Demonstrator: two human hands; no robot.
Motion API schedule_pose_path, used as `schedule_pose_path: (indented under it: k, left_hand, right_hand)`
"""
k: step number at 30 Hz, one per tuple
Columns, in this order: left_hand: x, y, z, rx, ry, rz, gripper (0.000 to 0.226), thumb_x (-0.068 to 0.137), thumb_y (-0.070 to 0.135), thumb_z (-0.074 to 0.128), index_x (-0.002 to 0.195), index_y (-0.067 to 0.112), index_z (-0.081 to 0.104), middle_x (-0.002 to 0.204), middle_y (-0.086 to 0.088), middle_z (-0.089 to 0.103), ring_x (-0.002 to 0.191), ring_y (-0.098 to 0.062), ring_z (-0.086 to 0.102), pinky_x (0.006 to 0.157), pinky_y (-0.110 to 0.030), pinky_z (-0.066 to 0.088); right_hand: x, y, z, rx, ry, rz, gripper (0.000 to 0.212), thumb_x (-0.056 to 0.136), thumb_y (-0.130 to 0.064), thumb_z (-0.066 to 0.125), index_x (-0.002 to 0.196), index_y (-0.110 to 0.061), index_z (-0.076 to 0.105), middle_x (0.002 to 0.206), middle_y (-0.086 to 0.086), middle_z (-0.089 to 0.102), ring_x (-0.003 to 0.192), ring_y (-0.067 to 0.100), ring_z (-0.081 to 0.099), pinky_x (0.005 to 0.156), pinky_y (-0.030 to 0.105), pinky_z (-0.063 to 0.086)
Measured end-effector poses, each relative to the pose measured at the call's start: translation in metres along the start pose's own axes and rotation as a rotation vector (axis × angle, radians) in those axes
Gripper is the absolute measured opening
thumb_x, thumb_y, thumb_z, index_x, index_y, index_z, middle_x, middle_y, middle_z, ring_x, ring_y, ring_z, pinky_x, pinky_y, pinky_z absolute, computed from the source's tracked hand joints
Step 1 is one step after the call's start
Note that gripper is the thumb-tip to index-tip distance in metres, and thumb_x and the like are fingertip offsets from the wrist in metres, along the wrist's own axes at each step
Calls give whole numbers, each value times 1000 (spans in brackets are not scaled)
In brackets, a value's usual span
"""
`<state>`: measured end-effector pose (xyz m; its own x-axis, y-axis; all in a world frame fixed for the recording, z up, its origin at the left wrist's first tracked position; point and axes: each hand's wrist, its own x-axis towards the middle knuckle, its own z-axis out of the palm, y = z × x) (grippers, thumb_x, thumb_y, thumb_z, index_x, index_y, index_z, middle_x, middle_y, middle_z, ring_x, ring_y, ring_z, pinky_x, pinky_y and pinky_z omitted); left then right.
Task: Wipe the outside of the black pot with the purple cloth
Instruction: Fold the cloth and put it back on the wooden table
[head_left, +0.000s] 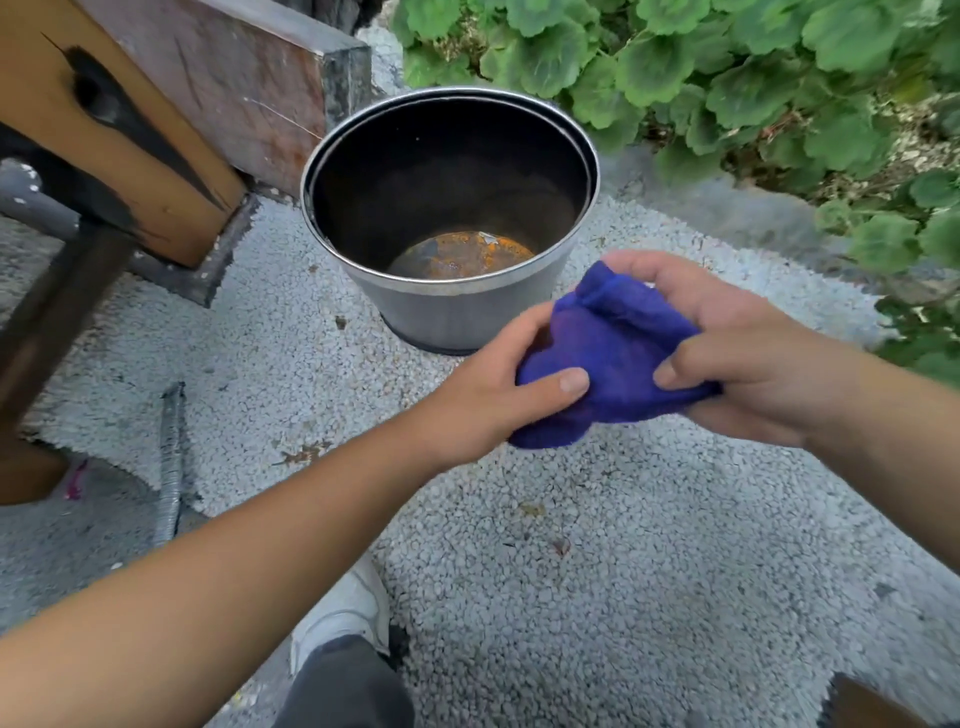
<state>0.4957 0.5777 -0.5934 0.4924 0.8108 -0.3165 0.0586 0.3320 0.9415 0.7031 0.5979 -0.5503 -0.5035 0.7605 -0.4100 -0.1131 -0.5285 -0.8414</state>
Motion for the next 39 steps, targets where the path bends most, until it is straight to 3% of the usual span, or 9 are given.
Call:
schedule_pose_path:
  k: [3,7,10,14,17,23,26,32,39]
  left_hand:
    - [-2,-3,-6,-249,-85,-128,74,87,46,58,131,-13,46,112,-20,60,101,-27,56,96,-46,49]
    - [-3,-14,-14,-92,-114,-142,37,85,14,62,118,-2,57,97,-2,69,86,-11,63,75,-23,53]
    - [-3,-21,-15,-29,-107,-145,44,80,6,69,123,8,59,103,1,69,92,-9,63,80,-24,51]
    - [-4,-23,-13,43,-96,-143,47,81,7,69,125,1,54,106,-14,66,95,-17,59,89,-39,51]
    - [-3,-22,-17,131,-116,-170,47,78,11,71,119,-4,54,110,-31,62,92,-24,60,92,-57,48]
    - [-4,-17,-35,116,-170,-313,52,81,24,73,126,4,55,118,-24,65,97,-25,65,93,-52,51]
    - [-5,-22,-41,107,-199,-364,49,80,16,73,124,1,55,118,-25,64,98,-27,64,95,-54,49]
    - [-16,-42,-43,-372,-99,-399,51,81,3,66,131,4,56,119,-15,66,102,-23,67,84,-34,56]
    - [-36,-30,-35,-524,-15,-332,64,72,4,72,133,5,54,126,-21,61,112,-33,60,99,-51,48]
  right_hand:
    - [-5,2,2,35,-28,58,84,55,13,39,131,-22,50,119,15,62,102,31,57,89,43,40]
    - [-3,15,-6,-136,94,110,61,79,15,50,120,-29,59,115,8,69,97,21,66,81,33,50]
    - [1,27,-9,-143,196,199,17,98,-7,52,110,-11,63,98,17,71,84,25,67,69,37,57]
    - [1,41,-11,-142,99,305,30,80,-20,76,105,-8,66,101,17,74,87,23,70,73,38,56]
    - [6,50,-7,-170,148,231,16,87,-7,69,103,-10,69,101,14,75,90,24,71,78,36,56]
    - [8,55,-11,-397,207,108,24,100,-13,54,104,-25,74,100,4,77,93,20,71,88,41,56]
    - [10,56,-9,-574,233,48,21,99,-20,52,105,-25,72,98,8,75,95,33,69,90,54,53]
    - [14,66,4,-50,283,230,16,102,-34,48,104,-37,64,109,-10,74,100,12,70,85,48,55]
    - [1,50,24,-28,329,160,33,80,-17,70,109,-26,58,108,-1,73,98,23,72,81,52,58]
